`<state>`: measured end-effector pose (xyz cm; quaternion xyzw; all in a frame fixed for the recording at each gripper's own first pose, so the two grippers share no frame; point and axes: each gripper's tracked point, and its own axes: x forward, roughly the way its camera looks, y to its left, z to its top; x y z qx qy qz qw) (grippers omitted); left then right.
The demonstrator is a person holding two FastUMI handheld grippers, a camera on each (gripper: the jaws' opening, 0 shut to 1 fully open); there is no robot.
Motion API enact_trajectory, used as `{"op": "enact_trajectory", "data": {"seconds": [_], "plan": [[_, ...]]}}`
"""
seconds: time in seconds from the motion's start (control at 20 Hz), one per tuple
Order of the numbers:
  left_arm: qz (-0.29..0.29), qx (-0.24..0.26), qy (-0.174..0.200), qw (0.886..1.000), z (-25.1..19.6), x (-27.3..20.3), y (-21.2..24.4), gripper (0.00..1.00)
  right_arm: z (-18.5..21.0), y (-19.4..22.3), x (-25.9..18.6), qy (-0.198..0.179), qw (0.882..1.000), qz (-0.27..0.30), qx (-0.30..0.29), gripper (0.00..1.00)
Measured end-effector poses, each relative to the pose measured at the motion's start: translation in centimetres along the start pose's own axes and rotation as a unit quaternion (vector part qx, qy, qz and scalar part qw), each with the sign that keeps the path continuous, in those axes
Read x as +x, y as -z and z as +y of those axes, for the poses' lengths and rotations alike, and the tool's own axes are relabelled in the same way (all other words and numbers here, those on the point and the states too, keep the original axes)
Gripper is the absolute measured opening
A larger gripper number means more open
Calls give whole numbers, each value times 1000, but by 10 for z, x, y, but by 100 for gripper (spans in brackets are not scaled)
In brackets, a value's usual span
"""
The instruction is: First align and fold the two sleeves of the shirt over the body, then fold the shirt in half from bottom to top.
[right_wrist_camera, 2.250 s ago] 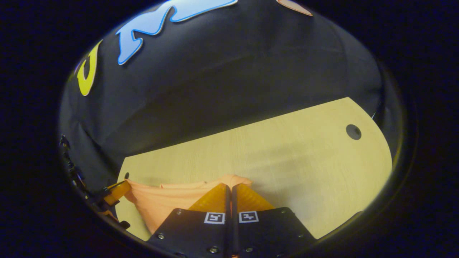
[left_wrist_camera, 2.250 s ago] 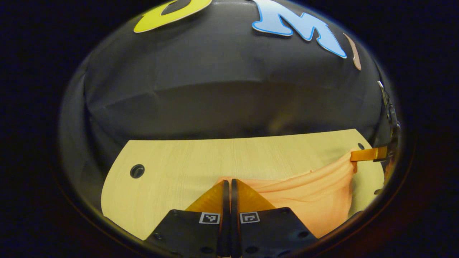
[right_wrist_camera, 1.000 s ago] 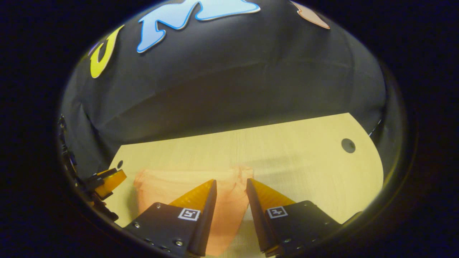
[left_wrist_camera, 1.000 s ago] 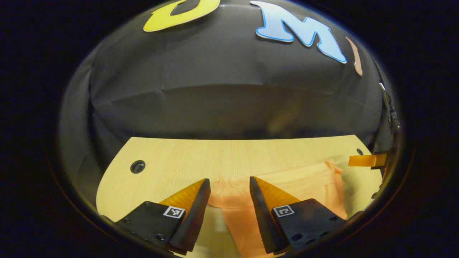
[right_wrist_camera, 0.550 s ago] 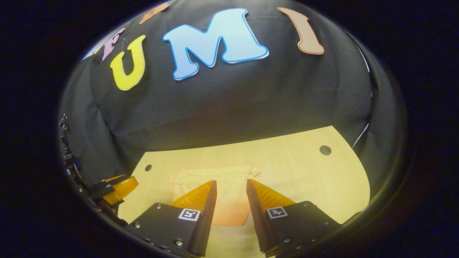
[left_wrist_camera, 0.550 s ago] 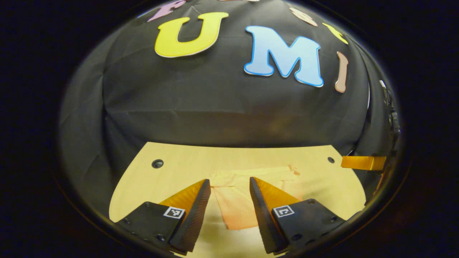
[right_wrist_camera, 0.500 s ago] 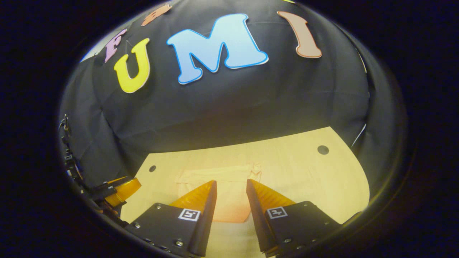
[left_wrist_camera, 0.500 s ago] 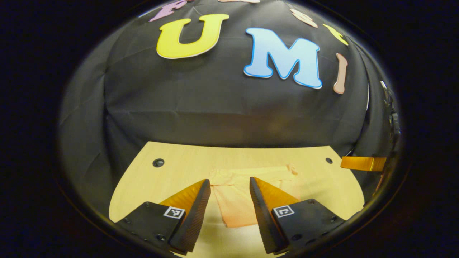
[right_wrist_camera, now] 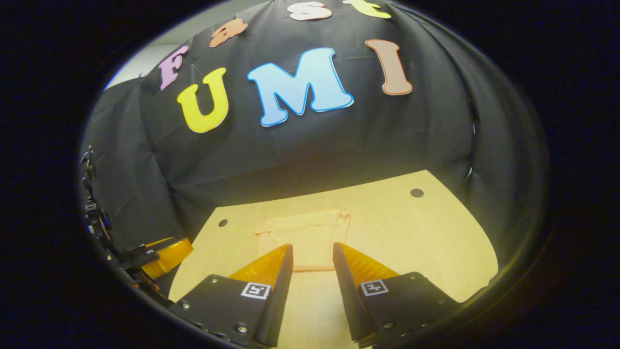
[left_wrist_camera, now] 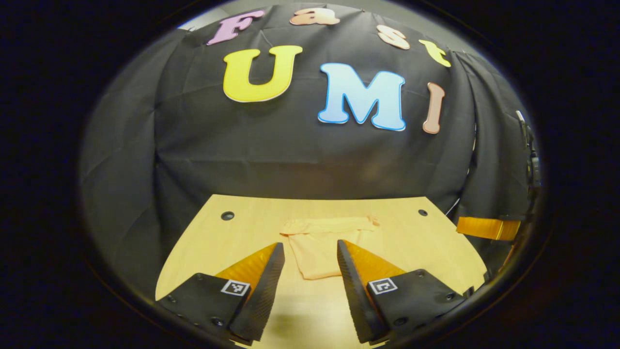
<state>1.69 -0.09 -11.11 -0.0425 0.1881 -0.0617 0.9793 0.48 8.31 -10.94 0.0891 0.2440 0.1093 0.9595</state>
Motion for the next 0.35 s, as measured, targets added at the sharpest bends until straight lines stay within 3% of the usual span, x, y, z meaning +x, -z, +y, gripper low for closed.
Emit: {"op": "enact_trajectory", "data": {"seconds": [0.35], "plan": [[-29,9,-9,1000,2,-50,1,73,15,10,-32,-14,1000,-14,-8,53]]}}
